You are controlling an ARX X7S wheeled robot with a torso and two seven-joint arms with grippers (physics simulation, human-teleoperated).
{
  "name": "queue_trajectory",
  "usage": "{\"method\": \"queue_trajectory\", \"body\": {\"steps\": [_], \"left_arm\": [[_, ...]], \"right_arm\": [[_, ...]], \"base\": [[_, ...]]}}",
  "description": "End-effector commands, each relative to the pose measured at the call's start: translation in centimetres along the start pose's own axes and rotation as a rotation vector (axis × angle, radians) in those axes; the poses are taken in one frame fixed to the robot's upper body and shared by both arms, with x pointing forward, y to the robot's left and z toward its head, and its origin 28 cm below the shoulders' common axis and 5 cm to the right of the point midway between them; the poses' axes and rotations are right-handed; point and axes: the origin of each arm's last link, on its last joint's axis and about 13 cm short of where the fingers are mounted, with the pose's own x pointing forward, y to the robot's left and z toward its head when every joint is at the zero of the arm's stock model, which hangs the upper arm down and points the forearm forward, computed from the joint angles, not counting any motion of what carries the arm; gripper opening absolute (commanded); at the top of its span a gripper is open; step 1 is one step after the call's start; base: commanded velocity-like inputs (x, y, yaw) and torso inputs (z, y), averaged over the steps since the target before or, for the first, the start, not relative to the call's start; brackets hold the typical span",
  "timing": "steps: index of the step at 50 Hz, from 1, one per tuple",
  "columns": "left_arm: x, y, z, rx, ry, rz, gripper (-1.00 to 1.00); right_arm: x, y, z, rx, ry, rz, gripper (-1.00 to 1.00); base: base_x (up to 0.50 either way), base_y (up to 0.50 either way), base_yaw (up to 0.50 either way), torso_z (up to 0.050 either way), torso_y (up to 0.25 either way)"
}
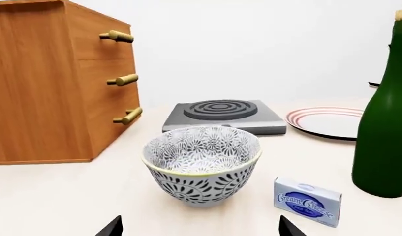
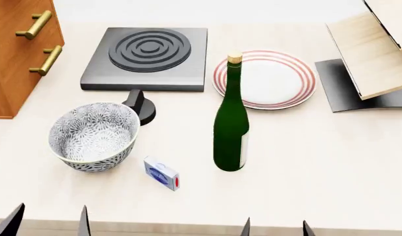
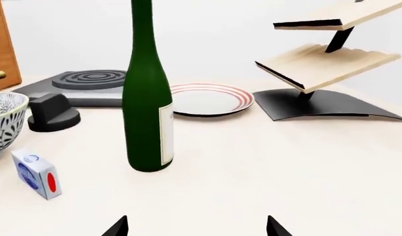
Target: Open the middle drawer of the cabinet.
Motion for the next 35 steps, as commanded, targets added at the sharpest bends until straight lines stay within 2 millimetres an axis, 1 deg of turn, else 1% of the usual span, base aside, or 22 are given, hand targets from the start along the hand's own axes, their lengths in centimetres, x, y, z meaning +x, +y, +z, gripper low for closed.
{"method": "queue_trajectory", "body": {"steps": [1,4,5,7,10,11,15,16,18,26,28,35], "left_arm": [[0.4,1.2,4.8,0.037,-0.103,0.004,1.0],[1.0,1.6,5.7,0.055,-0.142,0.023,1.0],[1.4,1.8,6.3,0.048,-0.144,0.026,1.0],[1.8,2.0,7.2,0.052,-0.166,0.035,1.0],[2.0,2.2,8.3,0.058,-0.182,0.035,1.0],[2.0,2.2,9.0,0.075,-0.202,0.042,1.0],[2.0,2.4,10.9,0.074,-0.235,0.045,1.0],[2.2,2.5,11.6,0.065,-0.246,0.048,1.0],[2.4,2.5,12.5,0.058,-0.26,0.05,1.0],[2.5,2.5,14.7,0.04,-0.31,0.042,1.0],[2.4,2.5,15.0,0.037,-0.32,0.04,1.0],[2.3,2.5,15.5,0.032,-0.335,0.042,1.0]], "right_arm": [[-0.7,-1.1,3.7,-0.028,0.001,-0.036,1.0],[-1.0,-1.2,5.5,-0.06,-0.021,-0.036,1.0],[-1.1,-1.4,6.6,-0.075,-0.038,-0.042,1.0],[-1.2,-1.6,8.1,-0.091,-0.063,-0.052,1.0],[-1.4,-1.8,9.5,-0.084,-0.079,-0.052,1.0],[-1.5,-1.9,10.4,-0.106,-0.096,-0.064,1.0],[-1.6,-2.1,12.4,-0.114,-0.118,-0.071,1.0],[-1.6,-2.2,13.2,-0.12,-0.136,-0.076,1.0],[-1.6,-2.4,14.4,-0.121,-0.158,-0.086,1.0],[-1.5,-2.9,16.9,-0.131,-0.213,-0.106,1.0],[-1.5,-3.0,17.5,-0.128,-0.231,-0.111,1.0],[-1.5,-3.0,18.3,-0.126,-0.26,-0.115,1.0]], "base": [[0.0,0.0,0.0,0.0,0.0],[0.0,0.0,0.0,0.0,0.0],[0.0,0.0,0.0,0.0,0.0],[0.0,0.0,0.0,0.0,0.0],[0.0,0.0,0.0,0.0,0.0],[0.0,0.0,0.0,0.0,0.0],[0.0,0.0,0.0,0.0,0.0],[0.0,0.0,0.0,0.0,0.0],[0.0,0.0,0.0,0.0,0.0],[0.0,0.0,0.0,0.0,0.0],[0.0,0.0,0.0,0.0,0.0],[0.0,0.0,0.0,0.0,0.0]]}}
